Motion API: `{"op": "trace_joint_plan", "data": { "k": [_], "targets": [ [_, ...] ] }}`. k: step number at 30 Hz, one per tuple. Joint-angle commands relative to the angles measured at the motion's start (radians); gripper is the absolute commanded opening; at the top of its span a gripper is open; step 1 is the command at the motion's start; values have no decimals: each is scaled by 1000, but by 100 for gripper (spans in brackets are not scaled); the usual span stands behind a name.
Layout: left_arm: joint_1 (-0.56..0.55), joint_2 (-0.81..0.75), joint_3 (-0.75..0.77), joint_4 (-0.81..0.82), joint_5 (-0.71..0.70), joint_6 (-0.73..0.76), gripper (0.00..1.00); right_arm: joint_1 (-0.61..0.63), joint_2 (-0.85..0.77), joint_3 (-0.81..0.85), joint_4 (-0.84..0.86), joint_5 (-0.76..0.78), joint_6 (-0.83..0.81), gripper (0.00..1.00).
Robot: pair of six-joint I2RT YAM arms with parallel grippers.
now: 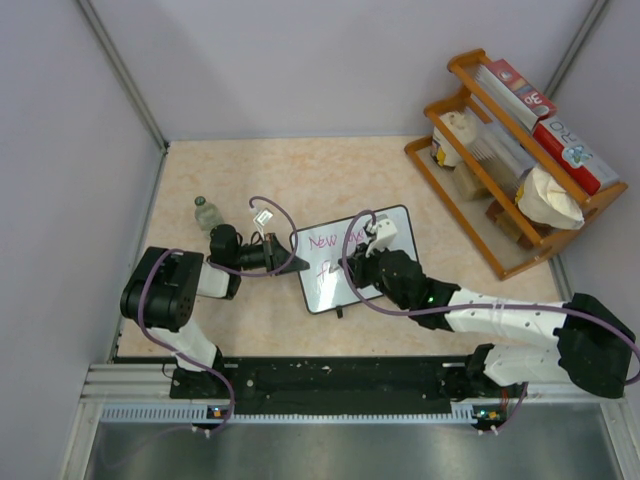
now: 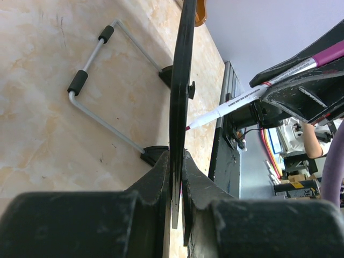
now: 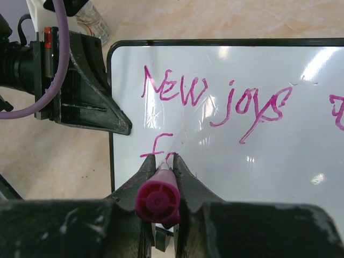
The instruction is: Write a sentence on the whiteboard
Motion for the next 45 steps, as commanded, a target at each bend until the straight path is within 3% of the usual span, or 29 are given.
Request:
{"op": "trace_joint_plan", "data": {
  "k": [1, 20, 45],
  "targets": [
    [4, 5, -3, 35, 11, -8, 0, -7, -11, -28, -9, -4, 2, 0],
    [4, 9, 0, 34, 13, -8, 0, -50, -129, 2, 37, -44, 35, 0],
    [4, 3, -3, 34, 13, -6, 0, -90, -3, 39, 63, -53, 45, 0]
  ]
}}
